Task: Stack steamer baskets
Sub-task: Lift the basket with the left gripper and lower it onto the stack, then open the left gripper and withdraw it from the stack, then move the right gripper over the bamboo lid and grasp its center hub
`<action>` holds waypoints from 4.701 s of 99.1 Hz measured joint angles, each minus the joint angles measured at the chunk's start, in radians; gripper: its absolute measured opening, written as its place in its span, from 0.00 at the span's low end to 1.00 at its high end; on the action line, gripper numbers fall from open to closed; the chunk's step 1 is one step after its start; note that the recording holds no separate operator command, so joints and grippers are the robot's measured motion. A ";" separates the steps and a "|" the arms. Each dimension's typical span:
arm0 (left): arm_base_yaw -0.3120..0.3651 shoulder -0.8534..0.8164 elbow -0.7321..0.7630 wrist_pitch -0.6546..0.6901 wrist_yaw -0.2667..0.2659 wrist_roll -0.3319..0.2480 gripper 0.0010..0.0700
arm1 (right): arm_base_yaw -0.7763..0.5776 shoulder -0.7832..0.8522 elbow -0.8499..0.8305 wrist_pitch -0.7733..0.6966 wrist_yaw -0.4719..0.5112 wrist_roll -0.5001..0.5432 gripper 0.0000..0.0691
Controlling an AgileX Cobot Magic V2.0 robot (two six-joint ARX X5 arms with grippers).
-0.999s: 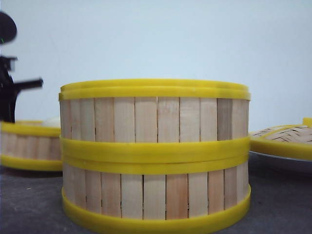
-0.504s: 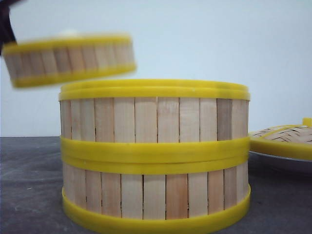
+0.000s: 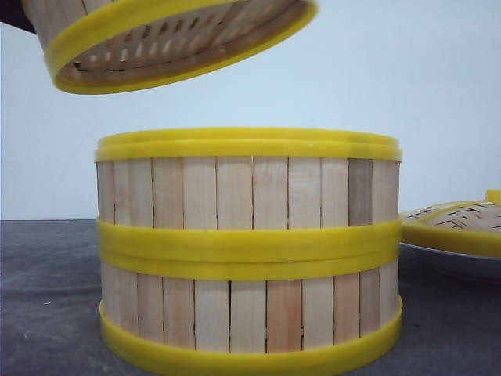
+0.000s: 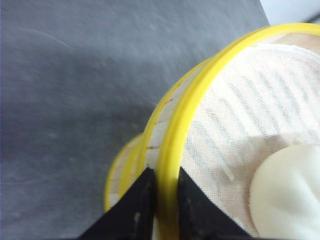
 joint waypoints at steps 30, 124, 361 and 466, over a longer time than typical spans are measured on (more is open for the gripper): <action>-0.177 0.005 0.000 -0.026 -0.159 0.020 0.03 | 0.000 -0.032 0.002 -0.035 0.000 0.008 0.49; -0.272 0.123 0.000 0.052 -0.260 0.017 0.03 | 0.000 -0.034 0.002 -0.051 0.000 0.016 0.49; -0.313 -0.480 0.103 -0.046 -0.656 0.163 0.39 | -0.184 0.226 0.003 -0.203 0.285 0.097 0.58; -0.313 -0.641 -0.110 -0.097 -0.622 0.098 0.39 | -0.548 0.698 0.003 -0.058 0.039 0.066 0.49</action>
